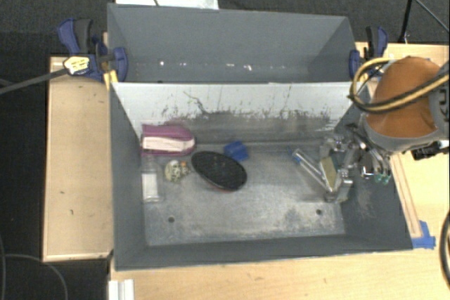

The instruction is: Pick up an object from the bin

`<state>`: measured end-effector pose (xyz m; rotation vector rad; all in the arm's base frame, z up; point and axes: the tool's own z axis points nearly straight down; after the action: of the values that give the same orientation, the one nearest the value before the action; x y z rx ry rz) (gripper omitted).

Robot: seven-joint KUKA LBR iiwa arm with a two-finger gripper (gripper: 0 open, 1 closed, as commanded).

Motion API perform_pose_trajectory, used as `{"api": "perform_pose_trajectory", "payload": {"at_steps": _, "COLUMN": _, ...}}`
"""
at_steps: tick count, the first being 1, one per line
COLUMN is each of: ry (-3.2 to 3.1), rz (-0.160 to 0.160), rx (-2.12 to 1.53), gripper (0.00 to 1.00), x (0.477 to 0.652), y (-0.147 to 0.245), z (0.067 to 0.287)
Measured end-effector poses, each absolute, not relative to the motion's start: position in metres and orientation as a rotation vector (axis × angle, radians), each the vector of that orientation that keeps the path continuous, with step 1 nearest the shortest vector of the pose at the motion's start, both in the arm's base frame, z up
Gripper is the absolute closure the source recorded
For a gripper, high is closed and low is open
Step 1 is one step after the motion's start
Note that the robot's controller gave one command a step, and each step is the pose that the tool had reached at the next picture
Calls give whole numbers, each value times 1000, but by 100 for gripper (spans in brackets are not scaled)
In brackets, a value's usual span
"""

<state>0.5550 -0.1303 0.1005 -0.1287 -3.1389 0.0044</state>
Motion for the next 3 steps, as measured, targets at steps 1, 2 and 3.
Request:
{"api": "perform_pose_trajectory", "payload": {"at_steps": 1, "ry": -3086, "rz": 0, "rx": -609, "gripper": 0, "x": 568, "y": -136, "z": 70}}
{"api": "perform_pose_trajectory", "payload": {"at_steps": 2, "ry": -3034, "rz": 0, "rx": -813, "gripper": 0, "x": 546, "y": -117, "z": 70}}
{"api": "perform_pose_trajectory", "payload": {"at_steps": 3, "ry": -3035, "rz": 0, "rx": -813, "gripper": 100, "x": 546, "y": -117, "z": 70}}
